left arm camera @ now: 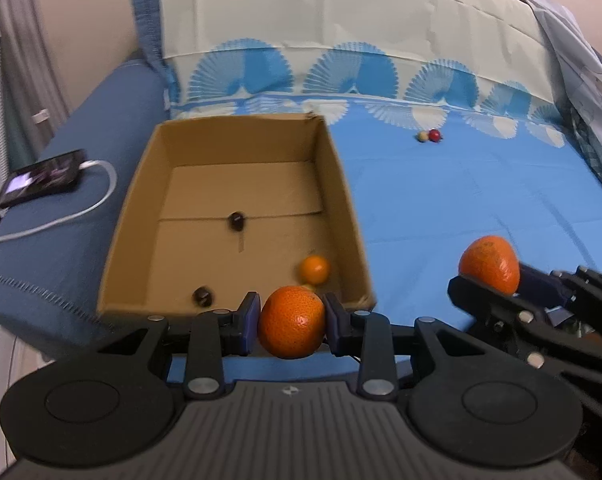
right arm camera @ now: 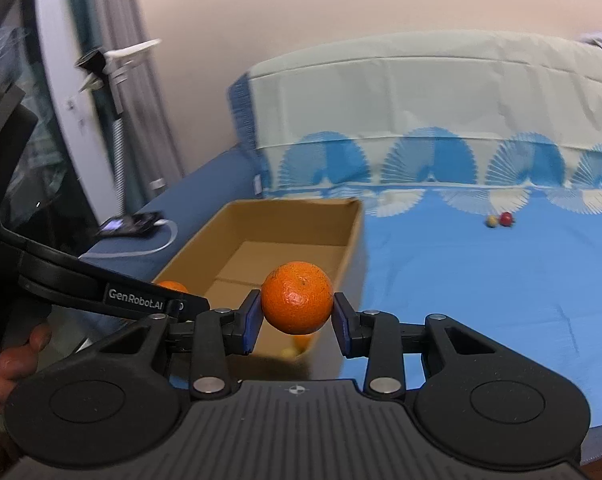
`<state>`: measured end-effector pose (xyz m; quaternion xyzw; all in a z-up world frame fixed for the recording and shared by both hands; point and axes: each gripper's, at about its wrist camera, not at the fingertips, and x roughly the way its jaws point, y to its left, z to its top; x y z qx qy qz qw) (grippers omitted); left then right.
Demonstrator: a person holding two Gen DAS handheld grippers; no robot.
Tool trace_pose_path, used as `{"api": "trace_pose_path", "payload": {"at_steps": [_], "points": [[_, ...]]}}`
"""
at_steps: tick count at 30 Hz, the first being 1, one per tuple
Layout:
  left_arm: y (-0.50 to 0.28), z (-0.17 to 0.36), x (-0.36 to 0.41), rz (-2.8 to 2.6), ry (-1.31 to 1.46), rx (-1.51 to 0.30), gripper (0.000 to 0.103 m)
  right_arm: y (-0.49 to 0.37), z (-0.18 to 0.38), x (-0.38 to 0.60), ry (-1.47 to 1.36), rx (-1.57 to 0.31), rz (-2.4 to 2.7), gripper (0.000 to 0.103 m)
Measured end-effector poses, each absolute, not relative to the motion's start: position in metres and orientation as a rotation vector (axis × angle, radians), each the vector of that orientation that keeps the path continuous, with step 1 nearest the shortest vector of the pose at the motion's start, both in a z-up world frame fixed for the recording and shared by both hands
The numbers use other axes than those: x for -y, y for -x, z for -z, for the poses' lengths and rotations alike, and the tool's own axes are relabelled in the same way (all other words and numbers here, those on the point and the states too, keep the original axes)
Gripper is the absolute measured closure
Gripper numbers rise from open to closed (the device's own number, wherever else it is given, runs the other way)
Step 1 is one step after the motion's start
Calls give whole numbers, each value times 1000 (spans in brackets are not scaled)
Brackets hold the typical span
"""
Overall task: Organize fruits
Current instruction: 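Carry the orange over the box with the left tool while the right tool carries its orange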
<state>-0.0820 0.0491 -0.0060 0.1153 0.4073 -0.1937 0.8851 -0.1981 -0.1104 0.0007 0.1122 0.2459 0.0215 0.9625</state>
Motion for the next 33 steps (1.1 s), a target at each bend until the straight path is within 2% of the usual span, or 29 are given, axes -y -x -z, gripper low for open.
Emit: {"api": "trace_pose_path", "payload": {"at_steps": [10, 33], "points": [[110, 13, -92, 394, -170, -857, 66, 214, -13, 73, -142, -482, -66, 64], [97, 16, -106, 397, -106, -869, 66, 198, -11, 63, -110, -543, -65, 64]]}}
